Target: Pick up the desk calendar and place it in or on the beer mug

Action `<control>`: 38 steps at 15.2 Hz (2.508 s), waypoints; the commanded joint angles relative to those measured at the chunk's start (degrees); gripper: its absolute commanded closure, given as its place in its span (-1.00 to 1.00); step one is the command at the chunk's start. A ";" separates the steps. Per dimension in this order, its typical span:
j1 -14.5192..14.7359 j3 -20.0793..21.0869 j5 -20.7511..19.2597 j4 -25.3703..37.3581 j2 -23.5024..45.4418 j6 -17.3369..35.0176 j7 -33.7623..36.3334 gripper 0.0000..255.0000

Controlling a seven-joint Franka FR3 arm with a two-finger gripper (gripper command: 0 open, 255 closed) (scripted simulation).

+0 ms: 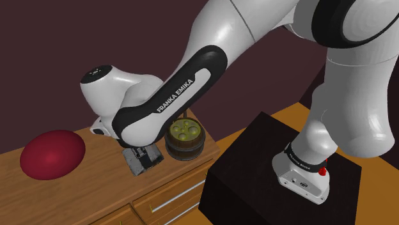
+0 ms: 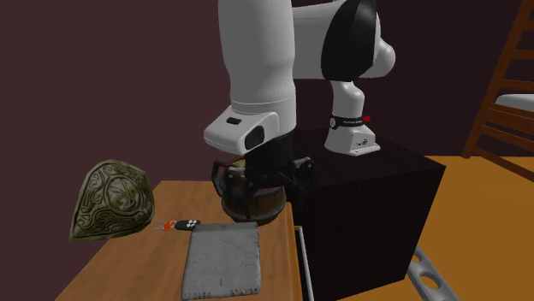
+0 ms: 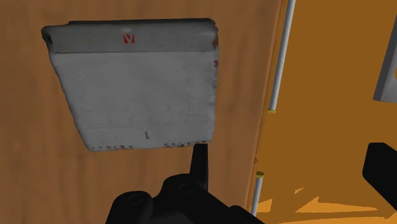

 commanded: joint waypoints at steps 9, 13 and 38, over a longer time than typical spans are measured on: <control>0.53 -0.46 -0.87 -0.76 3.12 3.77 0.63 -1.00; 0.53 -0.46 -0.86 -0.76 3.12 3.77 0.63 -1.00; -54.87 26.83 60.14 0.71 26.33 10.26 -52.40 -1.00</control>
